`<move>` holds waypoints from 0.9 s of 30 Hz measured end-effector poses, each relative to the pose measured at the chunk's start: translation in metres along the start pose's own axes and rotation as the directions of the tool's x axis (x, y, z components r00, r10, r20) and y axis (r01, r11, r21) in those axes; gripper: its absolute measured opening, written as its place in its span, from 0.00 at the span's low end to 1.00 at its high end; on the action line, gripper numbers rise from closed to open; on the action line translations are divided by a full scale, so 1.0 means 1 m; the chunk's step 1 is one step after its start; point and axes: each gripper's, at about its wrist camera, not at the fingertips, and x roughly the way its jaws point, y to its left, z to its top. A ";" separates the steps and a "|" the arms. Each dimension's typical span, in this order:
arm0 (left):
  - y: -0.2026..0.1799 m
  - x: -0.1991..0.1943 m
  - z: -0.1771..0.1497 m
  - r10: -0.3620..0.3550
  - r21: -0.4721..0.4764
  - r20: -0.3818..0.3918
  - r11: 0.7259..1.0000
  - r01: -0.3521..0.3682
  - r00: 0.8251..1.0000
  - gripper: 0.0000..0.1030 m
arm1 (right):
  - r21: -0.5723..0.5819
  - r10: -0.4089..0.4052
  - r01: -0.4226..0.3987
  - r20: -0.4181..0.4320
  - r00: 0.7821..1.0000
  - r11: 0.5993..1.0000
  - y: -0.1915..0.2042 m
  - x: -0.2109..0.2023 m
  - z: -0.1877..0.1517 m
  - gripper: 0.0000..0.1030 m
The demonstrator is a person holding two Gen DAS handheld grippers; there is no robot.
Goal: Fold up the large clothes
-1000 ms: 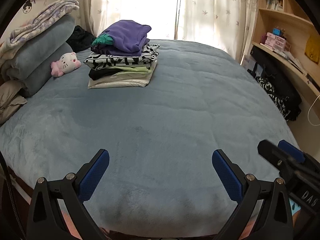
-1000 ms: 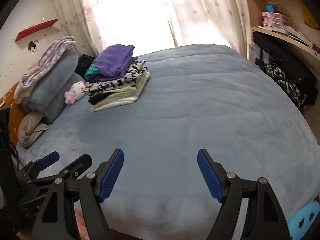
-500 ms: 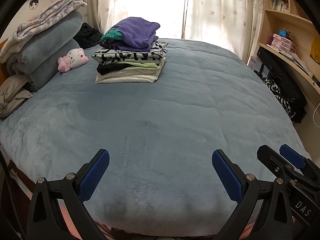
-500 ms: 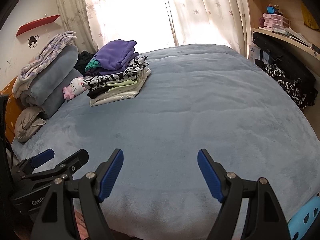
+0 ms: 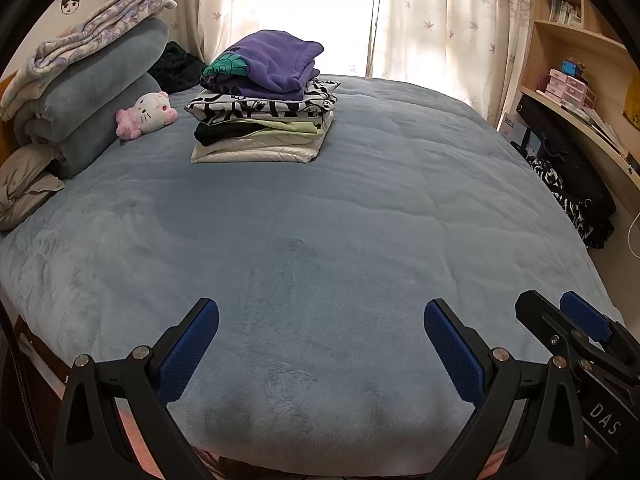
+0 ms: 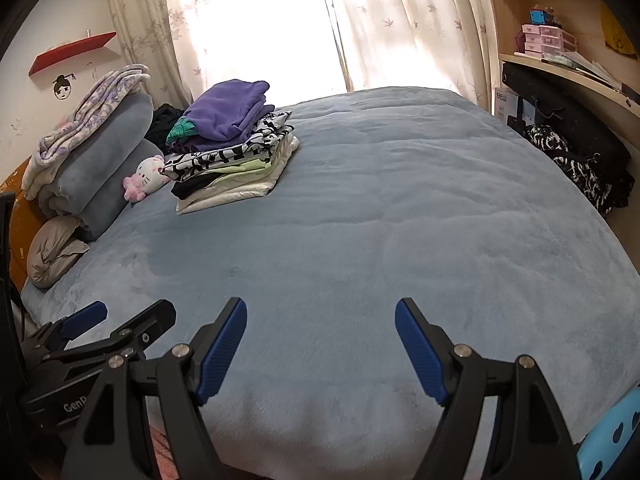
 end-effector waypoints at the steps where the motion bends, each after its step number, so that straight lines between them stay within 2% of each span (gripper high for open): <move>1: 0.000 0.000 0.000 -0.001 -0.001 -0.001 1.000 0.001 1.000 0.99 | 0.000 -0.002 0.002 0.001 1.000 1.000 0.000 0.000 0.000 0.75; 27: 0.002 0.006 -0.002 0.001 -0.004 -0.023 1.000 -0.001 1.000 0.98 | 0.008 -0.008 0.008 -0.005 1.000 1.000 -0.002 0.005 -0.003 0.75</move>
